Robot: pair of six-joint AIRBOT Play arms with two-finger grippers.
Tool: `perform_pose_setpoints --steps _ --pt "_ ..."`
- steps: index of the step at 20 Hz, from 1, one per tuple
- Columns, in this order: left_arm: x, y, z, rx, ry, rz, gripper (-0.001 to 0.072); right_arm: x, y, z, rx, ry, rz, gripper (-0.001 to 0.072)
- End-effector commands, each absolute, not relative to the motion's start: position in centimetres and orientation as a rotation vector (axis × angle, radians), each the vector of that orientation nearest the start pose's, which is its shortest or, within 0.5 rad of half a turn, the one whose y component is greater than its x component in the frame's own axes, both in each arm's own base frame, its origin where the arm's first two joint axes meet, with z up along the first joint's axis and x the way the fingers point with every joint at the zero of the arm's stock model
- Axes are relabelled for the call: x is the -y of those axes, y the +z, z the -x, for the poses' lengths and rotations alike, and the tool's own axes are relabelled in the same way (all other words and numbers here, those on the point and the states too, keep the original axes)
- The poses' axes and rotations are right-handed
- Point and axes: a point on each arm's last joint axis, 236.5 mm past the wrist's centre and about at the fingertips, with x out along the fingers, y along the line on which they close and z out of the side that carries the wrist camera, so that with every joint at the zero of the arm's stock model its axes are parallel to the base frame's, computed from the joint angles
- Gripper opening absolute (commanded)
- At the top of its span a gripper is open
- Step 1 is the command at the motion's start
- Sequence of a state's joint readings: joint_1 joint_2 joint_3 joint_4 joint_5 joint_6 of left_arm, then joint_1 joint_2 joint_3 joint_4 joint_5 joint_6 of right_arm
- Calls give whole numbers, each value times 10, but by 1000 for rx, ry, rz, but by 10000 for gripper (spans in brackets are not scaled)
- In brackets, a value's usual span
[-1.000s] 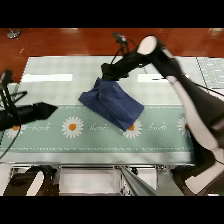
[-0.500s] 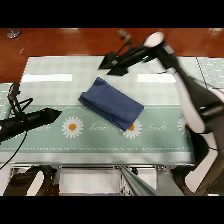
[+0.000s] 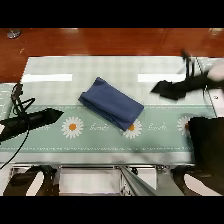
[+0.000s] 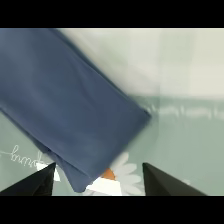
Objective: Fold the shirts.
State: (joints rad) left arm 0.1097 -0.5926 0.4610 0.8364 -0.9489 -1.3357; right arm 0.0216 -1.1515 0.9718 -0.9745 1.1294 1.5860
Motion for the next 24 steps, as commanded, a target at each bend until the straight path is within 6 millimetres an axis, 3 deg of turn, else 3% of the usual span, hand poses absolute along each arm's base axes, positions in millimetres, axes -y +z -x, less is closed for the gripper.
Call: perform_pose_setpoints --steps 1,3,5,11,12,14,15,17,19,22,24 --pt "107 29 -269 -929 -340 529 19 -139 -58 -280 -1229 116 -929 613" --pt "111 32 -274 -905 -346 529 19 -160 -82 -256 -1310 141 -931 613" --pt "117 33 -277 -899 -357 552 19 -175 -93 -253 -1357 152 -928 613" --pt "129 25 -278 -934 -380 569 19 -224 -112 -293 -1441 226 -909 609" --pt "131 24 -277 -940 -383 568 19 -232 -113 -304 -1450 239 -903 561" --pt "132 21 -277 -950 -386 568 19 -248 -105 -329 -1451 330 -869 88" --pt "132 21 -277 -952 -385 568 19 -260 -90 -342 -1434 418 -830 25" --pt "132 20 -277 -955 -386 568 19 -276 -40 -373 -1357 585 -702 24" --pt "132 20 -277 -955 -386 568 19 -276 21 -401 -1281 665 -520 24" --pt "132 20 -277 -955 -386 568 19 -248 114 -430 -1161 635 -271 24" --pt "132 20 -277 -955 -386 567 20 -222 166 -433 -1109 596 -200 24"
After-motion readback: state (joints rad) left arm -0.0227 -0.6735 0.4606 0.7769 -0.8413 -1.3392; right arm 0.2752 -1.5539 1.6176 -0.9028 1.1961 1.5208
